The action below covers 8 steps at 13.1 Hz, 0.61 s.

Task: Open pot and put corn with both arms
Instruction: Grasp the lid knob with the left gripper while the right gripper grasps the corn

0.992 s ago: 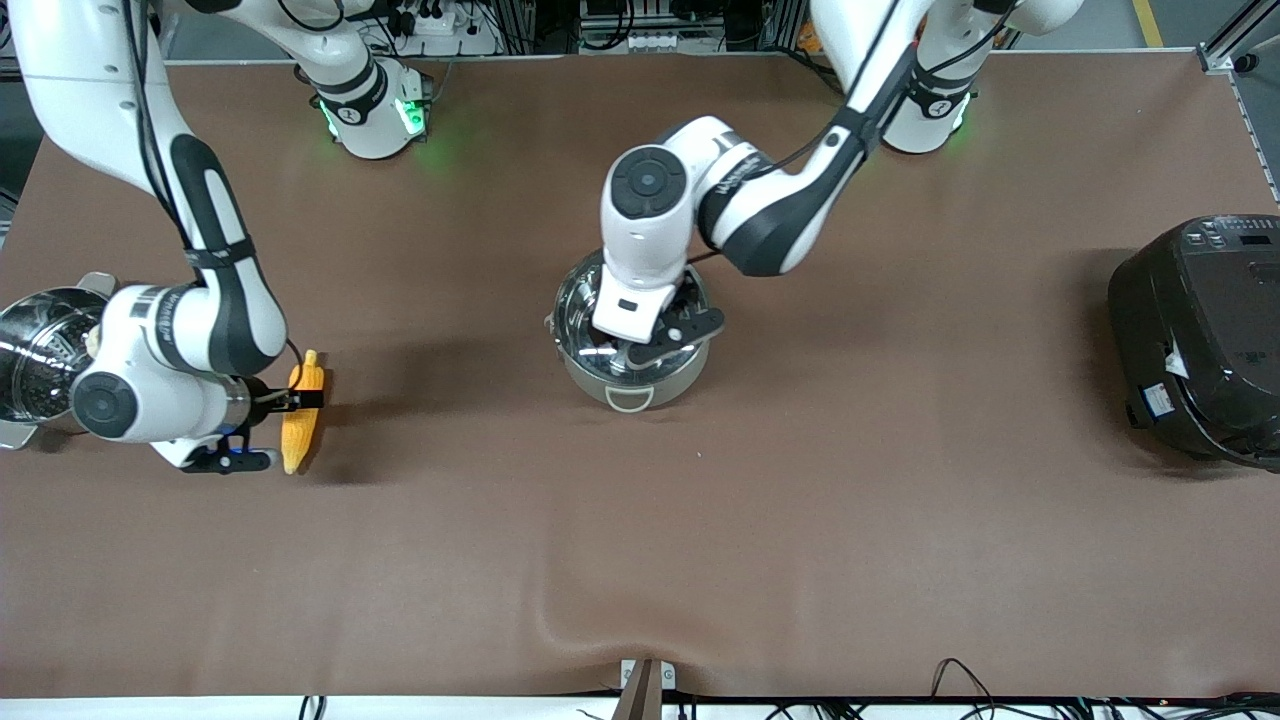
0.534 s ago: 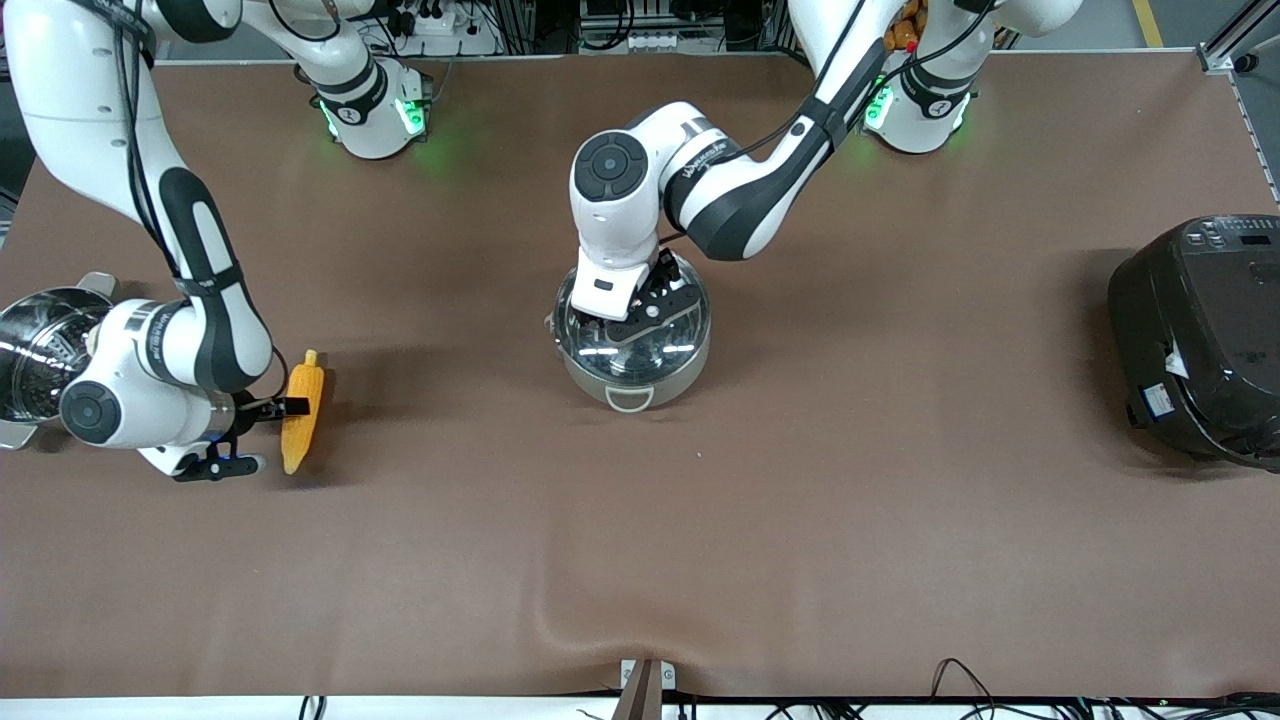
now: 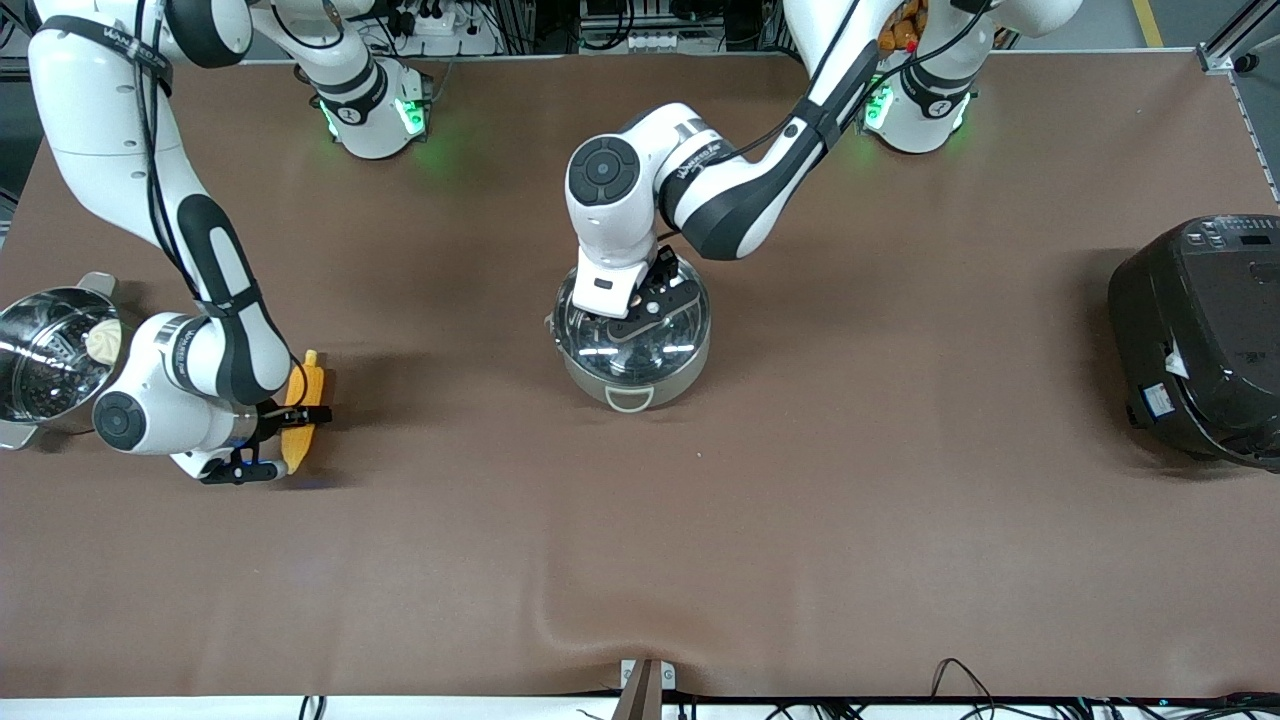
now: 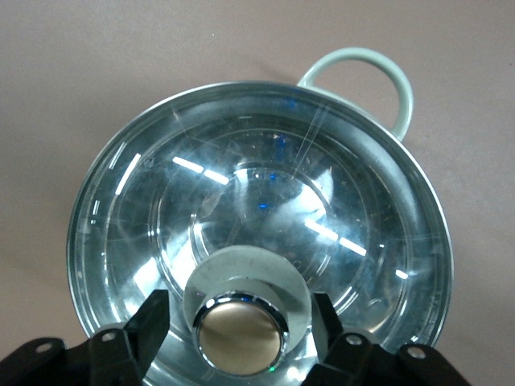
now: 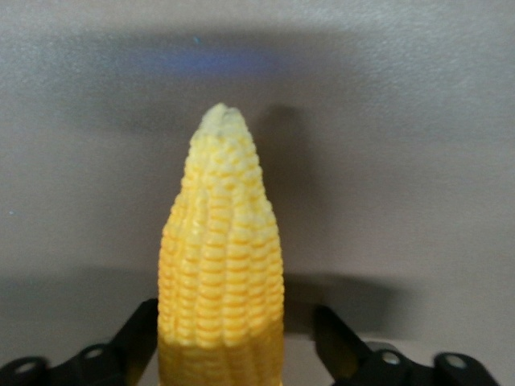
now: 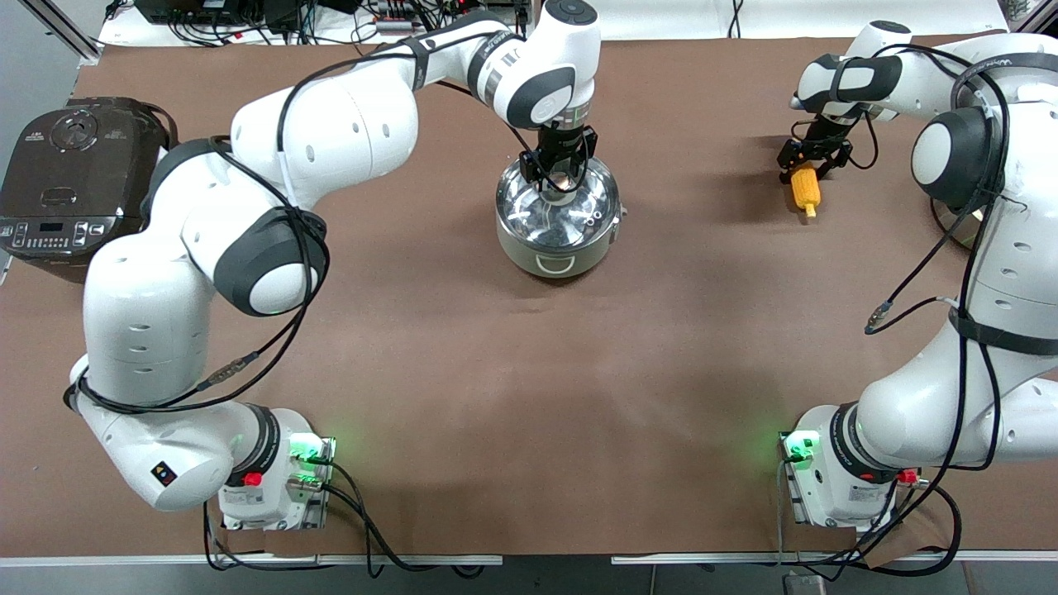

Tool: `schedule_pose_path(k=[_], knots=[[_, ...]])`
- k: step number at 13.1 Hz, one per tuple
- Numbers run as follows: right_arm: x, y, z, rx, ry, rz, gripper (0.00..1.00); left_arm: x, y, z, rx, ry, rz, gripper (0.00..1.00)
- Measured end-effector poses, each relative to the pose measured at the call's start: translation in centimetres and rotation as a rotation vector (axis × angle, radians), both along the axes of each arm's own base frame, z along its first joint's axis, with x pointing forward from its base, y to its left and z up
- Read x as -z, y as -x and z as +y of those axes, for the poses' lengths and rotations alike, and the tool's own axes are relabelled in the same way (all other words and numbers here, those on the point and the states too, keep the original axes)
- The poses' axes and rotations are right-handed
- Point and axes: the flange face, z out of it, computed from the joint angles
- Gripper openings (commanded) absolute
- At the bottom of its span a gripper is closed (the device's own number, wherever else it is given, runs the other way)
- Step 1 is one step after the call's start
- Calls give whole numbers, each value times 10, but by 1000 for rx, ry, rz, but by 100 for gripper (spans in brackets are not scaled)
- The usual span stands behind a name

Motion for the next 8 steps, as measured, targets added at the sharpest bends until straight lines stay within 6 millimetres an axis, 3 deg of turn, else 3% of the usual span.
schedule_pose_path(k=[5, 7, 8], knots=[[-10, -2, 3, -8, -17, 36, 0, 2, 2, -1, -6, -4, 2, 58], [-23, -5, 5, -13, -23, 42, 0, 4, 2, -1, -6, -6, 4, 43], [-33, -7, 6, -18, -28, 44, 0, 4, 2, -1, -7, -6, 4, 28]])
